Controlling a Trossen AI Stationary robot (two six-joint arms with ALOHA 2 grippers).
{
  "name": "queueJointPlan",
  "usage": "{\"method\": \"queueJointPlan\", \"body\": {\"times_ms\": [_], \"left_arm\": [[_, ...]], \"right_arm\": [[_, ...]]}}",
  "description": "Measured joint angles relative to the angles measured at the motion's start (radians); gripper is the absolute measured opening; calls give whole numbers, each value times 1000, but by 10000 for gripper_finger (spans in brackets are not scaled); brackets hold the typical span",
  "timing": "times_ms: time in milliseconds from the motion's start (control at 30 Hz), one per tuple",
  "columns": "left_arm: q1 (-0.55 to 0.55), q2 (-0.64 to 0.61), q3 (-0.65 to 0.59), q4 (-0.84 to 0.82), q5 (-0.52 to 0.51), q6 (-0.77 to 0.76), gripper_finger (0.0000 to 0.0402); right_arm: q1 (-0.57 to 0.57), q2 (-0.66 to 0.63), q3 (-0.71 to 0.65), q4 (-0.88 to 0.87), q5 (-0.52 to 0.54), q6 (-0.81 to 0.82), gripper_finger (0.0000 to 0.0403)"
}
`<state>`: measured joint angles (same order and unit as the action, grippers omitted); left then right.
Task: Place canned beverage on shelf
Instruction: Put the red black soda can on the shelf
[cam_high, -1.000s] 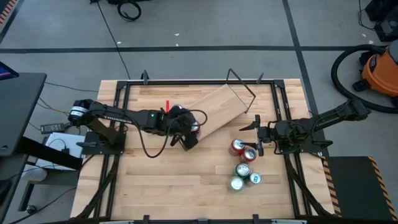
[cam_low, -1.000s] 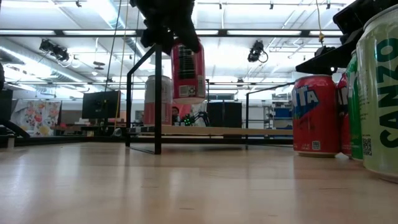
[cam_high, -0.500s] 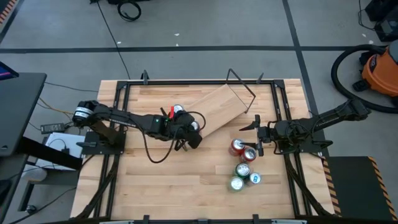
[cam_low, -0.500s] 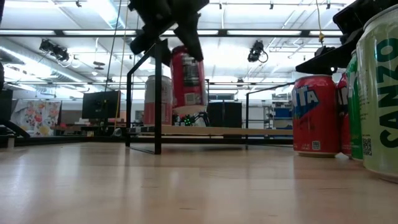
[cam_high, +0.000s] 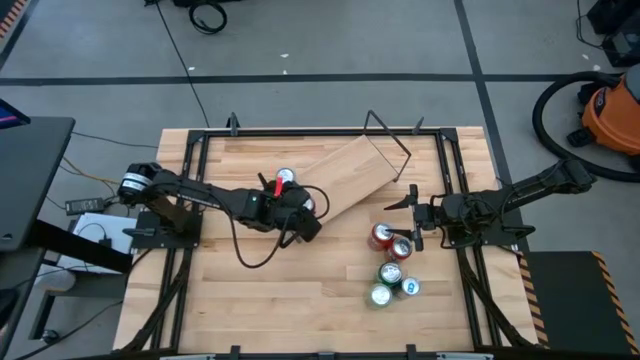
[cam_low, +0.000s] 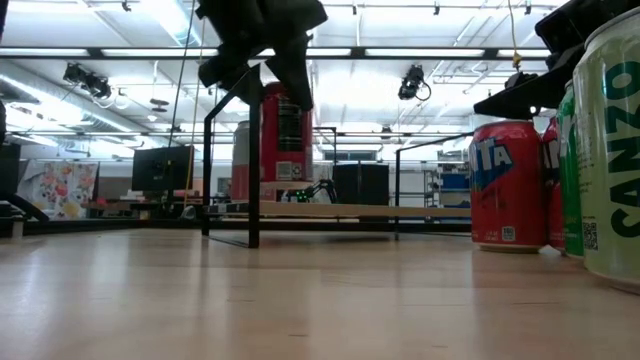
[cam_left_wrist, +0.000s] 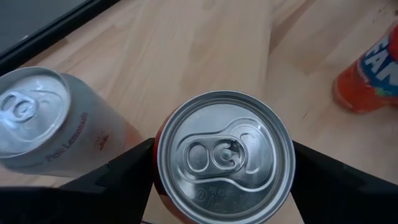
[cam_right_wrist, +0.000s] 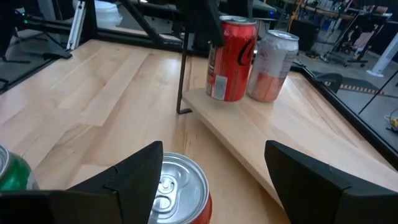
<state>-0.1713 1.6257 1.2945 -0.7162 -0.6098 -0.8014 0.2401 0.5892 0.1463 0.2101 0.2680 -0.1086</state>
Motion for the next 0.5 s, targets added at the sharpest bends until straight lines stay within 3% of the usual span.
{"method": "queueJointPlan", "body": {"times_ms": [500], "left_arm": [[18, 37, 2, -11, 43, 10, 318]], "right_arm": [[0, 6, 0, 13, 0, -7, 292]]}}
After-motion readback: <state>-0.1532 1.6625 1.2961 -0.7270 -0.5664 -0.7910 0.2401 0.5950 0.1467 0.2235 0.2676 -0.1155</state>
